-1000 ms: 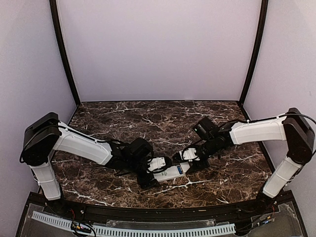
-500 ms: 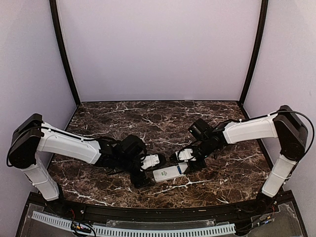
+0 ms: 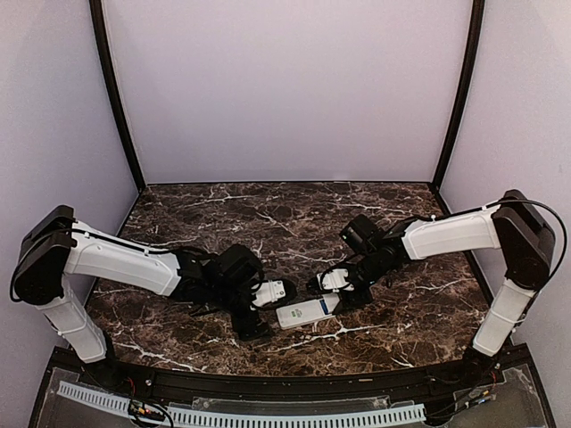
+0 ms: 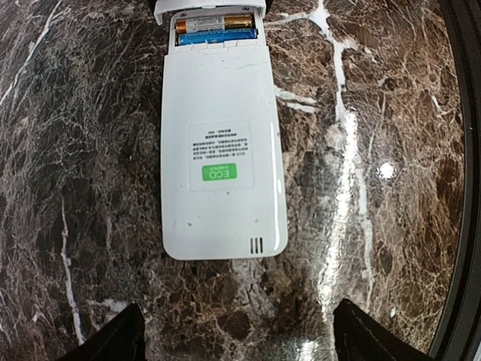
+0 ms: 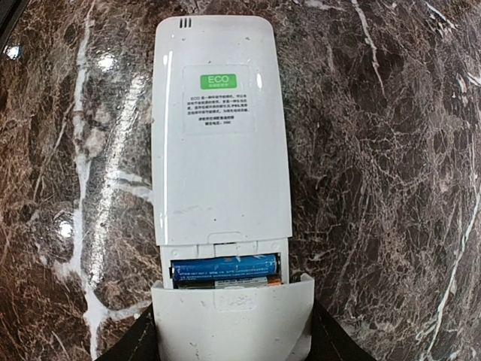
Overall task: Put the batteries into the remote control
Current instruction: Place the battery cover on the remote control without the battery cover, then load the battery cover onto the remote control without the battery cover.
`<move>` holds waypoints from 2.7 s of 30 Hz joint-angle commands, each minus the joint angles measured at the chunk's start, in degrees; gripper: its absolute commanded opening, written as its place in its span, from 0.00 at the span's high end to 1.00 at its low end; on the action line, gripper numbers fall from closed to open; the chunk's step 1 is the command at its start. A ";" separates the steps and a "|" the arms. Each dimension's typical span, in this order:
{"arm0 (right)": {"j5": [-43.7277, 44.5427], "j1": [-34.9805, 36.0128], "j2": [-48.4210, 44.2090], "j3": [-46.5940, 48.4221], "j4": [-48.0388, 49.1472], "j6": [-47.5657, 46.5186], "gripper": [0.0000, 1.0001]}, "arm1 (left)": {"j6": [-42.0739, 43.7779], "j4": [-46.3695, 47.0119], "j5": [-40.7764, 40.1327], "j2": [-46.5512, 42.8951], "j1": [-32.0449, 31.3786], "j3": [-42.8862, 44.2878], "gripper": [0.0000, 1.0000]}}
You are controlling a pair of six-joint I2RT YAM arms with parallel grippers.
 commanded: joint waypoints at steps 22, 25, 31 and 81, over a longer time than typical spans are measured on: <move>1.18 0.42 1.44 0.97 -1.54 1.54 0.50 | -1.59 4.10 -3.54 -6.67 2.14 -2.89 0.12; 1.46 0.42 2.33 1.74 -1.86 1.90 0.50 | -1.56 3.71 -3.97 -5.82 2.16 -2.53 0.12; 0.86 0.42 3.26 2.62 -2.50 2.18 0.47 | -1.42 3.00 -3.66 -4.95 2.10 -2.01 0.12; 1.33 -9.09 -17.23 4.01 23.49 47.94 0.01 | -9.78 5.43 -1.26 -10.20 2.15 -1.87 0.12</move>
